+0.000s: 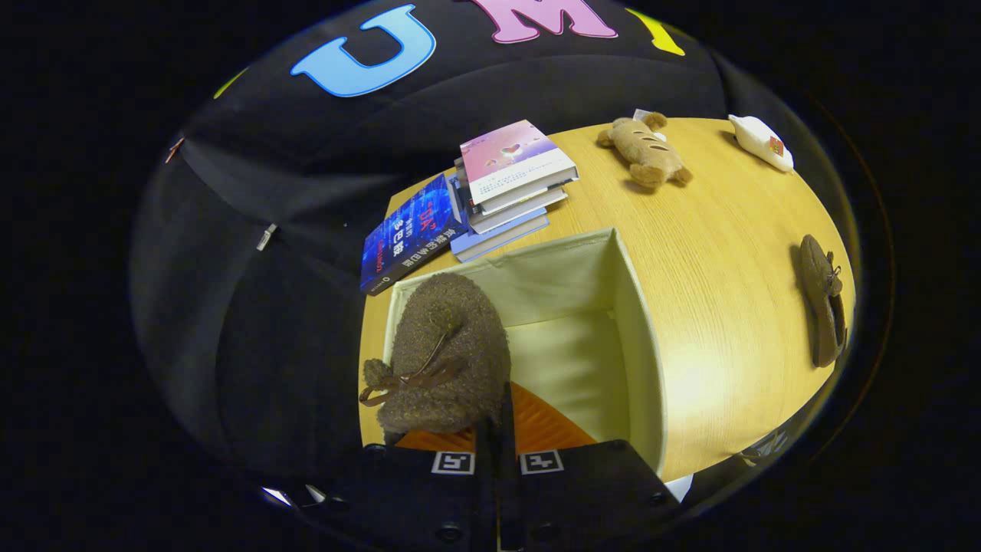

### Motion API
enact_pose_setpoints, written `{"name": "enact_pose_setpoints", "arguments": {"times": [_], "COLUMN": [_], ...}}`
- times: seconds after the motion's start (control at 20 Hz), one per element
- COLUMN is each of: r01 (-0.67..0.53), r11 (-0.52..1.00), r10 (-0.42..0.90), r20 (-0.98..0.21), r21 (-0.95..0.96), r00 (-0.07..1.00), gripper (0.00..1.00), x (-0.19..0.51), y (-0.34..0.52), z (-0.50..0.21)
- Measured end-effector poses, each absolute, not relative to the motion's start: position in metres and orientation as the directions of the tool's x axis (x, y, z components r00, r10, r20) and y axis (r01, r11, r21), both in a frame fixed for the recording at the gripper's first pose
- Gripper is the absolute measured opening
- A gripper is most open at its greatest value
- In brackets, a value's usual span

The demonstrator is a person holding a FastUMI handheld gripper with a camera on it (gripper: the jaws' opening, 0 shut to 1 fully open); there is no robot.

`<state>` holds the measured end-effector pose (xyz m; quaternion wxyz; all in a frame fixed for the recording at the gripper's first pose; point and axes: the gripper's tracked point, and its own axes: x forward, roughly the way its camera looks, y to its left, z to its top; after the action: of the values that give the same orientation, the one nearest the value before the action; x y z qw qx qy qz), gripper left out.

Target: Open the storage box then place both shoes into the box .Put the left shoe in first, then the right shoe, with the right side of both shoes facing outward in a uniform manner.

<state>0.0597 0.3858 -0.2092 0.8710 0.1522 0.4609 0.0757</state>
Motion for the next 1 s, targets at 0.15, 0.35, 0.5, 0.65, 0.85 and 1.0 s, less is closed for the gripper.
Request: {"name": "enact_pose_setpoints", "arguments": {"times": [0.15,0.35,0.5,0.65,0.85,1.0], "r01": [0.017,-0.024,-0.119,-0.194,-0.302,-0.354], "r11": [0.947,0.943,0.927,0.9,0.88,0.886], "r10": [0.258,0.3,0.37,0.436,0.475,0.462], "r20": [-0.788,-0.818,-0.828,-0.788,-0.707,-0.638], "r21": [0.322,0.332,0.355,0.391,0.368,0.3], "r00": [0.559,0.49,0.422,0.436,0.524,0.616], "gripper": [0.08,0.19,0.81,0.99,0.99,0.99], "x": [0.062,0.043,0.016,0.002,0.003,0.01], "y": [0.39,0.408,0.423,0.424,0.385,0.323], "z": [-0.22,-0.246,-0.252,-0.228,-0.181,-0.142]}}
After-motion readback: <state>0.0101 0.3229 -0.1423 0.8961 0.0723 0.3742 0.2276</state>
